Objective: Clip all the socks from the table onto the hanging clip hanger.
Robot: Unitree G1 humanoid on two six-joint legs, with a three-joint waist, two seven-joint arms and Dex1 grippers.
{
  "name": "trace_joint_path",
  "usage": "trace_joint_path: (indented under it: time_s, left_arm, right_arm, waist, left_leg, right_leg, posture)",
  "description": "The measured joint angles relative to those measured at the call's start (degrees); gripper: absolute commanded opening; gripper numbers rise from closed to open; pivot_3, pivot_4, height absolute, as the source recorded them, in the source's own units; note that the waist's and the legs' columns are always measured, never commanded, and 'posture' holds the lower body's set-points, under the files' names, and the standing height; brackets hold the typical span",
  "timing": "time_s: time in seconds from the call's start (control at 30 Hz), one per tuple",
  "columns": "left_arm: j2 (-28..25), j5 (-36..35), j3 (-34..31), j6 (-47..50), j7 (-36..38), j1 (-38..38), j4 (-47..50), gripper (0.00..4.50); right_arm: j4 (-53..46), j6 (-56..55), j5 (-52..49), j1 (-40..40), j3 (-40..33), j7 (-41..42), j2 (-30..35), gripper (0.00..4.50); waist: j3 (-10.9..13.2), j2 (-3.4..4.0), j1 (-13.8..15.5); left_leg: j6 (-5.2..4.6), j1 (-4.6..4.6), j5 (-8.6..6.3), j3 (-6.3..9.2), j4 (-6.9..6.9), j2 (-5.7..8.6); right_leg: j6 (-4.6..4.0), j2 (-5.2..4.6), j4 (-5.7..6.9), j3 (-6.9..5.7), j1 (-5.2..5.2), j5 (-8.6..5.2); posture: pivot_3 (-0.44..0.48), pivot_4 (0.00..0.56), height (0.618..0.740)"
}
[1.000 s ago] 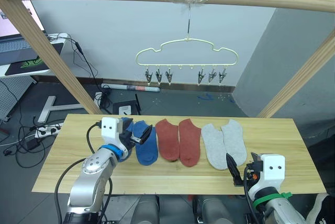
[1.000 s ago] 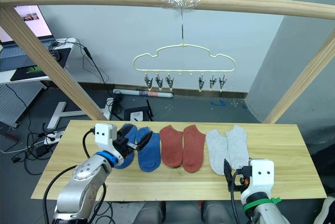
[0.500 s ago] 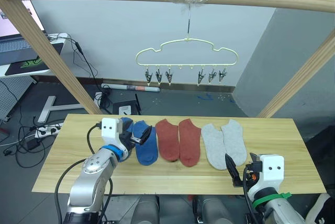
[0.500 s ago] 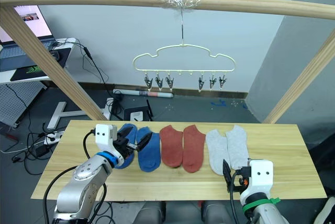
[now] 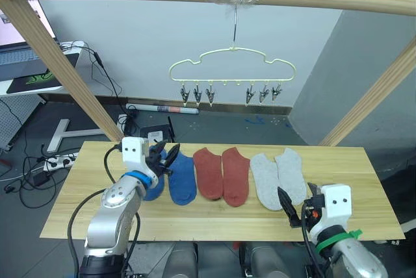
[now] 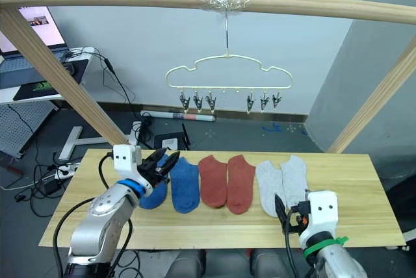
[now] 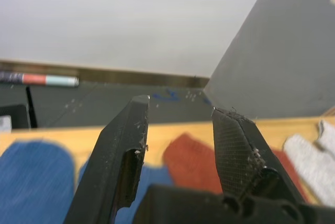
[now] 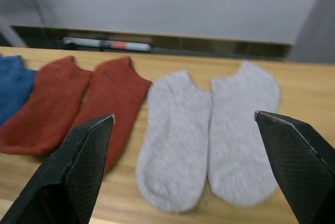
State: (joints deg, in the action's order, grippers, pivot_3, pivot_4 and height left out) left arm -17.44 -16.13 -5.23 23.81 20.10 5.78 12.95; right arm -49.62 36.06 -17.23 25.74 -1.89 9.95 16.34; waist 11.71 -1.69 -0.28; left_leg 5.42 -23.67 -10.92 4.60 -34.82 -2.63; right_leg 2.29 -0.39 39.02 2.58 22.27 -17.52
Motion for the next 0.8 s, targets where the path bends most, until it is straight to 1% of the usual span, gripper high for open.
trace_joint_path:
  time_s: [0.2,0.37,0.5,0.6,0.8]
  left_arm:
    - [3.4,1.2,0.4,0.1,-3.6,8.4,-3.1,2.14]
    - [4.7,4.1,1.6,-4.5,-5.3,10.8,-6.4,2.14]
    - [6.4,5.7,1.6,-6.2,-7.2,12.4,-8.4,2.14]
    - [7.4,6.0,1.5,-6.7,-8.5,13.7,-9.2,2.14]
    - [7.9,6.4,1.2,-6.3,-10.9,18.4,-11.0,2.14]
  right_arm:
    - [-2.1,11.9,-10.3,-14.7,-8.0,6.0,10.9,4.50]
    - [-1.5,19.9,-18.9,-25.5,-12.3,9.3,18.0,4.50]
    - [0.7,23.6,-24.7,-33.1,-14.8,11.3,22.0,4.50]
    - [2.0,24.7,-26.8,-36.1,-15.2,11.4,24.0,4.50]
    - [2.4,25.8,-29.0,-37.6,-15.2,10.9,24.7,4.50]
  waist:
    - [0.0,-0.02,0.0]
    - [0.0,-0.02,0.0]
    - [0.0,-0.03,0.1]
    - [0.0,-0.03,0.1]
    - [0.0,-0.04,0.1]
  left_leg:
    - [-0.01,-0.04,0.00,0.01,-0.05,0.04]
    - [-0.07,-0.09,-0.03,0.03,-0.03,0.04]
    - [-0.08,-0.12,-0.03,0.03,-0.08,0.05]
    - [-0.08,-0.12,-0.03,0.04,-0.09,0.05]
    - [-0.08,-0.13,-0.03,0.03,-0.09,0.06]
  right_leg:
    - [0.12,0.07,-0.01,0.02,-0.01,0.09]
    - [0.10,0.09,-0.03,0.00,0.00,0.10]
    - [0.13,0.09,-0.04,0.01,-0.01,0.11]
    - [0.14,0.09,-0.04,0.00,-0.01,0.11]
    - [0.16,0.09,-0.04,0.01,0.00,0.14]
  posture:
    - [0.028,0.184,0.740]
    - [0.026,0.175,0.740]
    - [0.023,0.174,0.740]
    - [0.016,0.177,0.740]
    - [0.005,0.180,0.740]
